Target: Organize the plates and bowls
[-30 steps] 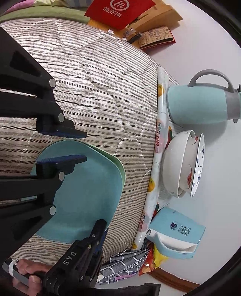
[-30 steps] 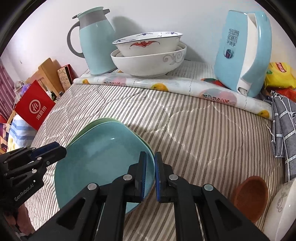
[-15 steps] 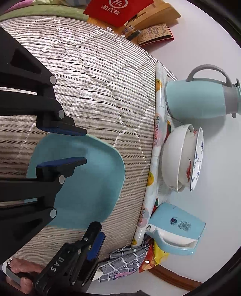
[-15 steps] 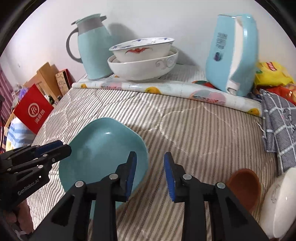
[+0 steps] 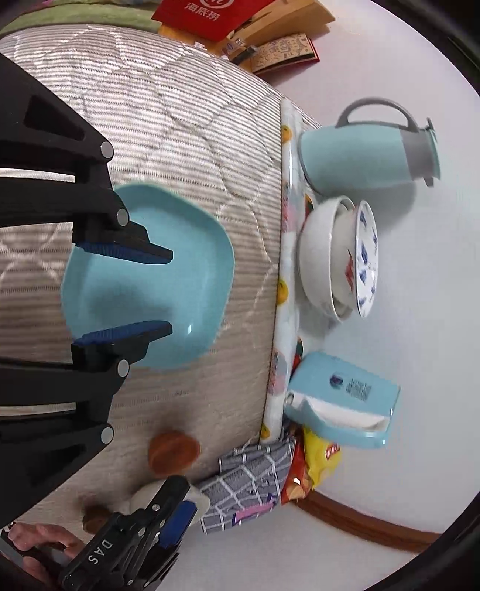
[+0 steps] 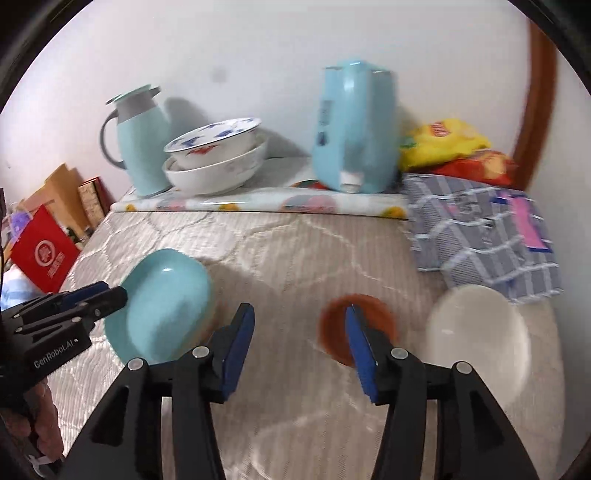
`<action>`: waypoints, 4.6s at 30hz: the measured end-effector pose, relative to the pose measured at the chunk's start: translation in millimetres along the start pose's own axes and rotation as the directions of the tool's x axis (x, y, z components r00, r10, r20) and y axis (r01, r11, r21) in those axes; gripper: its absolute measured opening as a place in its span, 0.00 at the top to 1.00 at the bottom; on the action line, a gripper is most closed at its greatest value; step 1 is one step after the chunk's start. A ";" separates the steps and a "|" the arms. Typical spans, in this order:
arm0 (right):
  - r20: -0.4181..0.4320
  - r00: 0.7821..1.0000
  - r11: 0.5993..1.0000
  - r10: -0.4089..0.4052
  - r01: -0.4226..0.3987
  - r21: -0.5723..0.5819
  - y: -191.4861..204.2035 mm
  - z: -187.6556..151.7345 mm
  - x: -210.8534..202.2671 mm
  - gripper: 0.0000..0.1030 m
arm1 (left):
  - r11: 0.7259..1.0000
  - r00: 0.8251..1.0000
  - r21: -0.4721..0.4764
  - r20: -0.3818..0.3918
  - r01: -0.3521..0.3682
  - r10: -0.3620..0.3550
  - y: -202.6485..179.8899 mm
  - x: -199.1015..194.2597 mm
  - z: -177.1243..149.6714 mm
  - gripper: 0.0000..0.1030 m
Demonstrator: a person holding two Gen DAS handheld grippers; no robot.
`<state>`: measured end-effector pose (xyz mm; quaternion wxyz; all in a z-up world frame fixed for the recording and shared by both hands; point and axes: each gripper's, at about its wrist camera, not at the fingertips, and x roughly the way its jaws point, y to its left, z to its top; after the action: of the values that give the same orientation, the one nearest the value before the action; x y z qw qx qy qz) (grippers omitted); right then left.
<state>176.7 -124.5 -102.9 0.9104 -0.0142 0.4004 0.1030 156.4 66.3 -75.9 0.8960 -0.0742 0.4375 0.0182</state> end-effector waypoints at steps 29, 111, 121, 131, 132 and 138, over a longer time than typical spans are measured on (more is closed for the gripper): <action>-0.014 0.988 0.960 -0.153 0.152 0.234 -151.1 -73.0 -82.1 0.41 | 0.985 0.996 0.149 -0.005 0.084 -0.084 -114.0 -10.8 -3.5 0.70; -0.061 0.996 0.975 -0.060 0.072 0.211 -169.4 -113.6 -36.5 0.90 | 0.977 0.982 0.124 -0.088 0.175 -0.165 -151.8 56.2 -13.4 0.91; 0.007 0.996 0.971 -0.091 0.087 0.223 -163.5 -92.1 -64.9 0.90 | 0.977 0.985 0.121 -0.043 0.174 -0.170 -136.1 22.8 -13.2 0.91; 0.043 0.993 0.972 -0.109 0.098 0.212 -157.6 -63.1 -67.6 0.90 | 0.980 0.987 0.119 -0.004 0.158 -0.159 -118.7 3.0 -3.6 0.91; 0.044 0.993 0.972 -0.109 0.098 0.212 -156.9 -60.5 -66.8 0.90 | 0.980 0.987 0.119 -0.001 0.157 -0.158 -117.6 2.4 -2.9 0.91; 0.046 0.993 0.974 -0.112 0.100 0.203 -152.2 -45.7 -58.4 0.90 | 0.983 0.989 0.109 0.016 0.147 -0.150 -108.0 -0.9 5.8 0.91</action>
<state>135.3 -288.7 -99.8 0.9226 0.0591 0.3810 0.0139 170.9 -39.5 -59.0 0.9027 -0.0581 0.4203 -0.0714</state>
